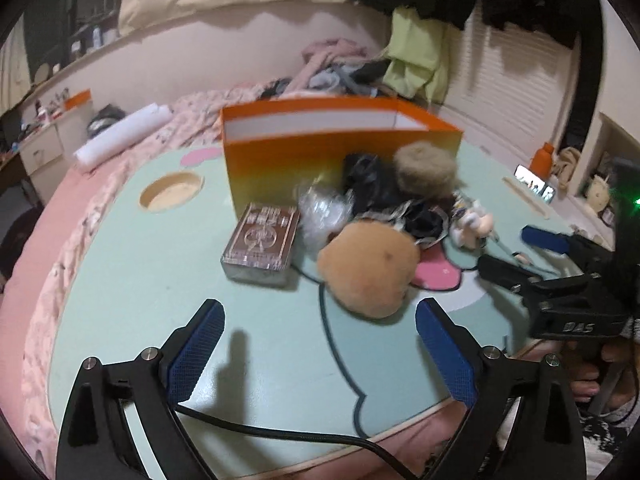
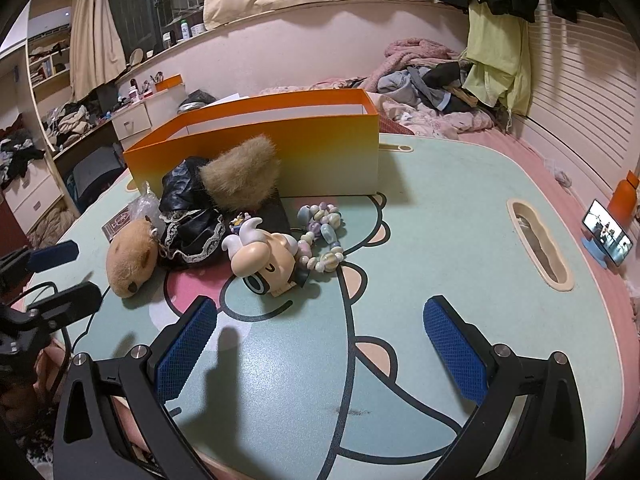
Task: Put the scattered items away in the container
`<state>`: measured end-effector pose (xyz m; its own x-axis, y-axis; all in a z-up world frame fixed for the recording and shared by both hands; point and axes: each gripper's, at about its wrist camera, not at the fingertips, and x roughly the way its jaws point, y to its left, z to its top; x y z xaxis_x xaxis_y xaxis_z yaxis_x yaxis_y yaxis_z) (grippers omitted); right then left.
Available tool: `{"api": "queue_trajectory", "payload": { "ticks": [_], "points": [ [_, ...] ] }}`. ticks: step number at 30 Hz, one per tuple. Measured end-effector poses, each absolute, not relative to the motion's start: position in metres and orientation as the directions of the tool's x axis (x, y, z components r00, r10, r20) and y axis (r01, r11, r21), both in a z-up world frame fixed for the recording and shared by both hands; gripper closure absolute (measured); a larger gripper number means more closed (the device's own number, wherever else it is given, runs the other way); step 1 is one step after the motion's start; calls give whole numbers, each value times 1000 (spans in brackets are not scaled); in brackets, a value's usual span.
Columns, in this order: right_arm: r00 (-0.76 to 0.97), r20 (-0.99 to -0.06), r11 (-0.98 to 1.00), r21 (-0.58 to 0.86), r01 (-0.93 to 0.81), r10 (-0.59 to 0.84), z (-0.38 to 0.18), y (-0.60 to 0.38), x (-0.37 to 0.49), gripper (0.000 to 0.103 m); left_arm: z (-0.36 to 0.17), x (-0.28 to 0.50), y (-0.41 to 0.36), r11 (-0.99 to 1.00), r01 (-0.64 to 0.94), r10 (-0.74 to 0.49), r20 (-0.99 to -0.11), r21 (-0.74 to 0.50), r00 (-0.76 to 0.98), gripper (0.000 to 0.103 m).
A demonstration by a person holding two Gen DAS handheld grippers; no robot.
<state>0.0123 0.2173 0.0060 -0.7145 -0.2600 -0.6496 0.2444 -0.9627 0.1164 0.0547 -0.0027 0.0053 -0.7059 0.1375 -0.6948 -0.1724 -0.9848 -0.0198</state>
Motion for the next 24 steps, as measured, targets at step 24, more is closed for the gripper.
{"api": "queue_trajectory", "payload": {
  "ticks": [24],
  "points": [
    [-716, -651, -962, 90, 258, -253, 105, 192, -40, 0, -10, 47, -5, -987, -158, 93, -705, 28, -703, 0]
  ]
}}
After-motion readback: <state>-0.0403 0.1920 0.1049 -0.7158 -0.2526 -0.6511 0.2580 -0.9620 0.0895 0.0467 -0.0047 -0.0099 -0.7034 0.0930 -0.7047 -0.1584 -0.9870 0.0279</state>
